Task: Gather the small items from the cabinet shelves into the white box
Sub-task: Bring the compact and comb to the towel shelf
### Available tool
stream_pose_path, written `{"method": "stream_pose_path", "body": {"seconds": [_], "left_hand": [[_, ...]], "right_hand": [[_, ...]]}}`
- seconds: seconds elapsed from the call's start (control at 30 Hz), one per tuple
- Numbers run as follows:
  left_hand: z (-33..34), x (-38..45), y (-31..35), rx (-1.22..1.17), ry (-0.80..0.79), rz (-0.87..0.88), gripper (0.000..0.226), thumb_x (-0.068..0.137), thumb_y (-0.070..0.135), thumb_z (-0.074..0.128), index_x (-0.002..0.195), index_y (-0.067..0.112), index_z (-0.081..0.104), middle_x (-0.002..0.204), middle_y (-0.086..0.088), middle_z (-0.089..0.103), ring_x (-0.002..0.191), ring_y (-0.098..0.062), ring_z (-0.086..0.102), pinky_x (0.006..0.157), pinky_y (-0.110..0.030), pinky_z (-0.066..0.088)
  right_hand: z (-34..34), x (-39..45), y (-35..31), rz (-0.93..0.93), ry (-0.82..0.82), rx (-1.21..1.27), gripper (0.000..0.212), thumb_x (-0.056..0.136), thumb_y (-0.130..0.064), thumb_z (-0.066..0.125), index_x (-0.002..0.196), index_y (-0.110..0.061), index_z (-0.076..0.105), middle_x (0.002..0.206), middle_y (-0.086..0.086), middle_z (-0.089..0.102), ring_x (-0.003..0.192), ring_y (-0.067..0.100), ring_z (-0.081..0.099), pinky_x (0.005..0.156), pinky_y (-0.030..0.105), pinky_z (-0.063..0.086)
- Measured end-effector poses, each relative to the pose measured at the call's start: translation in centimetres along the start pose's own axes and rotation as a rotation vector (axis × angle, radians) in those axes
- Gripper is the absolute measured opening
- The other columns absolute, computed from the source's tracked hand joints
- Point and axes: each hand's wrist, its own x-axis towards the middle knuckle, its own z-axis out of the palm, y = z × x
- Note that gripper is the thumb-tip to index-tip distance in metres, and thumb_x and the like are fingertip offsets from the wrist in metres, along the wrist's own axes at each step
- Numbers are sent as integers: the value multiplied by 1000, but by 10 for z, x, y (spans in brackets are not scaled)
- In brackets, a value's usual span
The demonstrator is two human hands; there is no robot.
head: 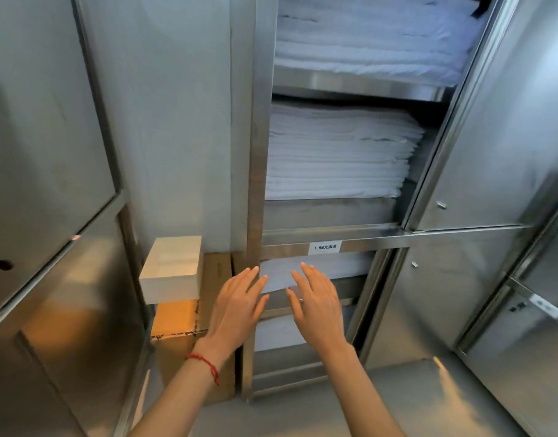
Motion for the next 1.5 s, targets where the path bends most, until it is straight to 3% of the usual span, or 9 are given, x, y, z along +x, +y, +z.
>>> {"method": "stream_pose_path", "body": {"seconds": [0.47, 1.03, 1.5], "left_hand": [[37, 35, 68, -146, -2, 198, 44, 61, 13, 88, 100, 3, 73, 107, -18, 69, 97, -32, 68, 76, -45, 56], [66, 50, 74, -451, -69, 492, 42, 65, 10, 85, 103, 0, 71, 108, -20, 68, 99, -36, 66, 78, -48, 56], [98, 57, 169, -536, -76, 569, 44, 64, 11, 86, 104, 1, 71, 109, -19, 68, 102, -34, 66, 81, -46, 53]], "right_hand": [[-38, -27, 62, 147, 100, -120, 41, 68, -14, 84, 105, -6, 70, 114, 14, 67, 106, 30, 64, 87, 47, 51], [-47, -62, 34, 487, 159, -426, 39, 67, -15, 85, 103, -7, 72, 113, 12, 68, 105, 28, 65, 84, 47, 52], [-96, -96, 104, 554, 152, -490, 38, 73, -16, 81, 108, -7, 70, 117, 13, 66, 111, 29, 62, 90, 46, 49]]}}
